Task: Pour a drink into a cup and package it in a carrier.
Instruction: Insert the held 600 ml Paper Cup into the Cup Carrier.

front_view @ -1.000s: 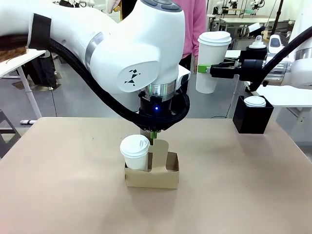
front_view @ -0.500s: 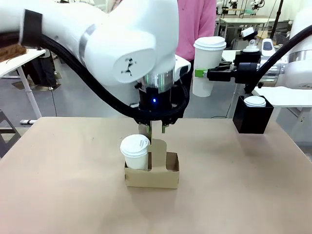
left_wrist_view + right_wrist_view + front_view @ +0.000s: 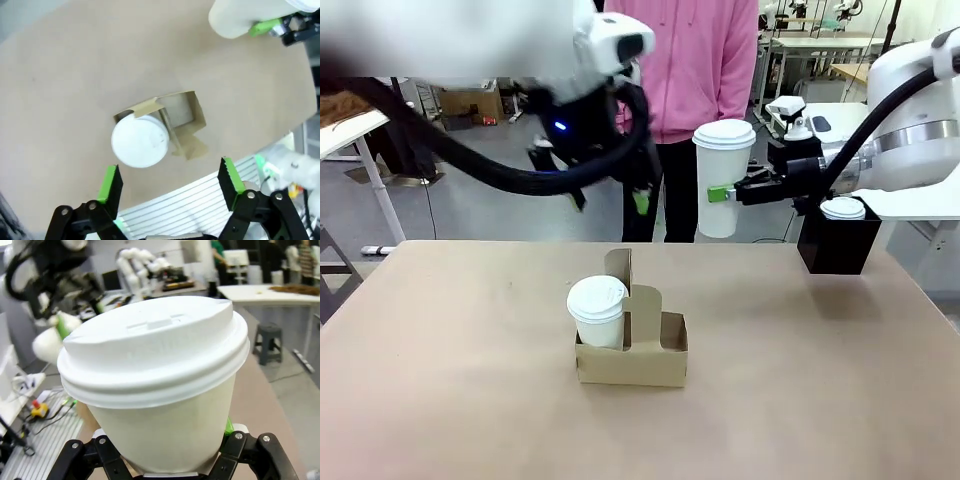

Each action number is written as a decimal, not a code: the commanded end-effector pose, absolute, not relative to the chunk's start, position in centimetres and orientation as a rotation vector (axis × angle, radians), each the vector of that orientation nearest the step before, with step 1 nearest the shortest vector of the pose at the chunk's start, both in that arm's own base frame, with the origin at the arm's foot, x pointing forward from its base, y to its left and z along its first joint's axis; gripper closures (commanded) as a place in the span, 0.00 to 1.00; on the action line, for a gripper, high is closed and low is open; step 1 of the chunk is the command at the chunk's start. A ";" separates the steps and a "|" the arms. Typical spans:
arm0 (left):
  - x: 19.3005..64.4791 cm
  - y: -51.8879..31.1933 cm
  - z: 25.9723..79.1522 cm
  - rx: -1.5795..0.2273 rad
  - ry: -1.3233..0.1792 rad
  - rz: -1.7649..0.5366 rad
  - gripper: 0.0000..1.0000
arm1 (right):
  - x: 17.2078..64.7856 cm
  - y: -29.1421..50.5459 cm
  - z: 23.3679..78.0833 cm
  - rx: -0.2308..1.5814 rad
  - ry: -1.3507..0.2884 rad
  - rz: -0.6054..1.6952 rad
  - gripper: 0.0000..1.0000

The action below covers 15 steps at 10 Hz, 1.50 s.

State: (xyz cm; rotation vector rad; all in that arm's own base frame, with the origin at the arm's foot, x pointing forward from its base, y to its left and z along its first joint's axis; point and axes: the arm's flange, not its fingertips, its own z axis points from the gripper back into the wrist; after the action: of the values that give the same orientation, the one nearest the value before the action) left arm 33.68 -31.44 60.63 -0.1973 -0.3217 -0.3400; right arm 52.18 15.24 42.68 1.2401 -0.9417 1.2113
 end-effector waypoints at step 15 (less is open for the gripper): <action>31.7 -13.5 54.8 -0.280 -0.511 -0.730 0.00 | 47.7 24.1 35.2 1.570 -0.863 1.403 0.19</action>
State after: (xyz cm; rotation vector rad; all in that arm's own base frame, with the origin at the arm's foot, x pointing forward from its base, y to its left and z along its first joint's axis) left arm 32.31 -14.91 55.75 -0.2275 -0.4585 -0.6713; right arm 47.11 23.86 35.53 1.5728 -0.8469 1.3955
